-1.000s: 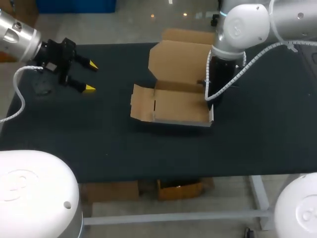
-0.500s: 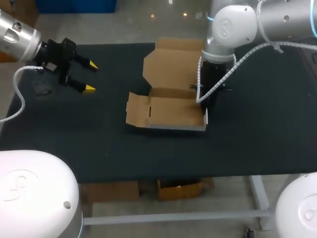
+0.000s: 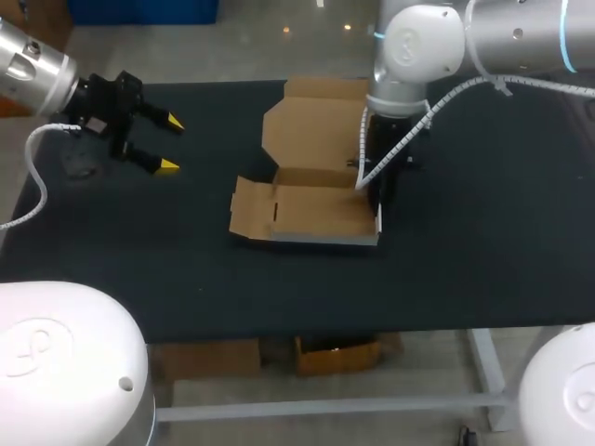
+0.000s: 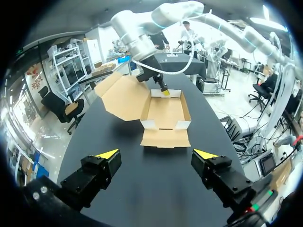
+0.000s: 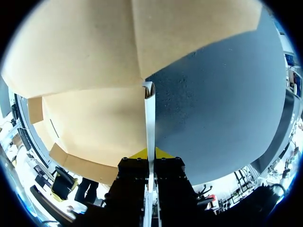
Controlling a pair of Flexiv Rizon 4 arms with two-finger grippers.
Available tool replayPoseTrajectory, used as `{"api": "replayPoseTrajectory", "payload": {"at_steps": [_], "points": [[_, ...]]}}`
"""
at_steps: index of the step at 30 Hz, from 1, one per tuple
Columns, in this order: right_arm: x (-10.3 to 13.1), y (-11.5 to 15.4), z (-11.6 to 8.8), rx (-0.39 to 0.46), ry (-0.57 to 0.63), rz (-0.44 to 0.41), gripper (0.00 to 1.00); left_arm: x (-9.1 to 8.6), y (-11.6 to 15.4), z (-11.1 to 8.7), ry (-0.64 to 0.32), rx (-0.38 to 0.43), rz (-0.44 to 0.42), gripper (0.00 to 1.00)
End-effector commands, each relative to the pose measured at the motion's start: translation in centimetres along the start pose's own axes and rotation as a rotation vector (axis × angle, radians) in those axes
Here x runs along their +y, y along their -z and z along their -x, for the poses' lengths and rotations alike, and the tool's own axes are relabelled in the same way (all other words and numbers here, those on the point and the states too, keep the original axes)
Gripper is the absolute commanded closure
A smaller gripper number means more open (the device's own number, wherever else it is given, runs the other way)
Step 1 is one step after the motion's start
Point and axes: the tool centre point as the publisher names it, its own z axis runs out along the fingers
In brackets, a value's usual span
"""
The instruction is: Assemble the packaging by folding the flat box into shape, placing the metal phone stand inside, and closing the box properly
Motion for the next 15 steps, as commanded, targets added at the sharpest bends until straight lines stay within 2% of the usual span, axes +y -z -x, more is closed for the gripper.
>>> {"api": "replayPoseTrajectory", "payload": {"at_steps": [1, 15], "points": [[0.53, -0.01, -0.33, -0.008, -0.006, -0.025, 1.00, -0.04, 0.07, 0.03, 0.001, 0.003, 0.003, 0.00], [1.52, -0.08, 0.45, -0.031, -0.001, -0.022, 1.00, -0.04, 0.07, 0.03, 0.001, 0.003, 0.003, 0.00]]}}
